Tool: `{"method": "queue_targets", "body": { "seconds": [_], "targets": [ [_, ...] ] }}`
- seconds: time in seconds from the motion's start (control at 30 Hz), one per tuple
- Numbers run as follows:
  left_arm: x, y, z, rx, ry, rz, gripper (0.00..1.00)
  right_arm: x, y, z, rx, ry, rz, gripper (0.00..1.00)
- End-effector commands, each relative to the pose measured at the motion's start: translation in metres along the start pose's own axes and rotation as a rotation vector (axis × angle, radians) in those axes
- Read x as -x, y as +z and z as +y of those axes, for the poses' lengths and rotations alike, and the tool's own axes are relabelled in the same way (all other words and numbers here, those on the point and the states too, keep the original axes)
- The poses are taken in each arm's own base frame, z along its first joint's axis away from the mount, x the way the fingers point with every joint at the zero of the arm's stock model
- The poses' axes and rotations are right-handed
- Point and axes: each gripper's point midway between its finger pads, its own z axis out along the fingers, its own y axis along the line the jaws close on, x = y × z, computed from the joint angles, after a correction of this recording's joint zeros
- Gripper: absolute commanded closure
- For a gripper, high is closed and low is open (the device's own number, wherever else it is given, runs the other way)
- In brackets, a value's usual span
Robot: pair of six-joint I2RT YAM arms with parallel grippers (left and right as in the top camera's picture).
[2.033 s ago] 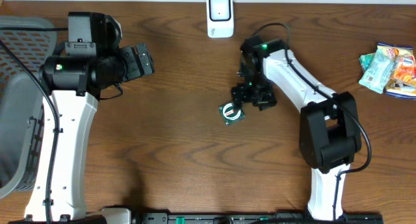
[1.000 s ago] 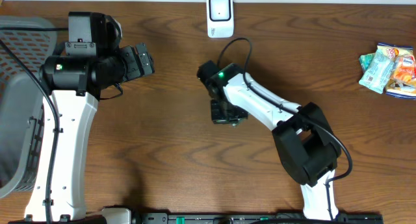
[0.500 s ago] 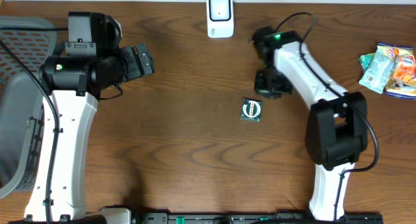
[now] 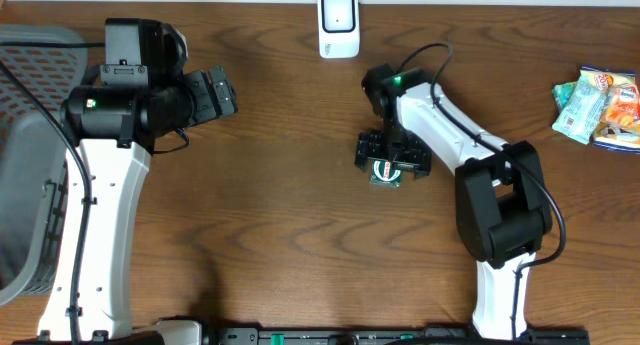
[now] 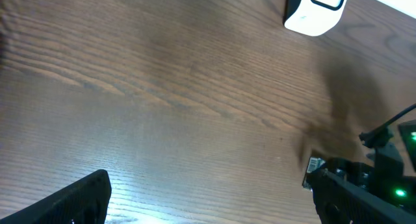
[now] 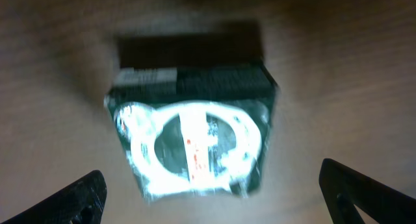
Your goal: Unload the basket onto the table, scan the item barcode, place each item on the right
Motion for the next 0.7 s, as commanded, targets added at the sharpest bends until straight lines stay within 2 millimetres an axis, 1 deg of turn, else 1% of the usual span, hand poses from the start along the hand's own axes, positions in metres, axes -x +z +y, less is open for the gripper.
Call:
{"method": "queue_targets", "body": {
  "seconds": [0.0,0.03,0.07,0.13,0.17,0.2,0.27,0.3,0.33,0.43,0.57,0.63,0.67],
  "targets": [
    [0.001,-0.001,0.001,0.005,0.003,-0.003,0.02,-0.005,0.016,0.002,0.001,0.029,0.000,0.01],
    [0.001,-0.001,0.001,0.005,0.004,-0.003,0.02,-0.008,0.023,0.006,0.024,0.027,0.008,0.01],
    [0.001,-0.001,0.002,0.005,0.003,-0.003,0.02,-0.009,0.028,0.005,0.025,0.026,0.011,0.01],
    [0.001,-0.001,0.001,0.005,0.004,-0.002,0.02,-0.012,0.033,0.003,0.020,0.018,0.016,0.07],
    [0.001,-0.001,0.002,0.005,0.003,-0.003,0.02,-0.014,0.035,0.001,0.016,-0.015,0.023,0.21],
    [0.001,-0.001,0.002,0.005,0.003,-0.002,0.02,-0.014,0.035,0.001,0.016,-0.026,0.024,0.22],
    [0.001,-0.001,0.002,0.005,0.003,-0.002,0.02,-0.014,0.033,0.001,0.014,-0.066,0.027,0.32],
    [0.001,-0.001,0.002,0.005,0.003,-0.002,0.02,-0.014,0.032,0.001,0.014,-0.078,0.026,0.41],
    [0.001,-0.001,0.002,0.005,0.003,-0.002,0.02,-0.012,0.031,0.001,0.018,-0.089,0.023,0.46],
    [0.001,-0.001,0.001,0.005,0.004,-0.002,0.02,-0.007,0.024,0.002,0.029,-0.111,0.014,0.47],
    [0.001,-0.001,0.002,0.005,0.003,-0.002,0.02,0.005,0.006,0.004,0.048,-0.174,-0.011,0.46],
    [0.001,-0.001,0.001,0.005,0.004,-0.003,0.02,0.007,-0.006,0.010,0.076,-0.238,-0.013,0.45],
    [0.001,-0.001,0.002,0.005,0.003,-0.003,0.02,0.007,-0.012,0.015,0.105,-0.286,-0.011,0.45]
  ]
}}
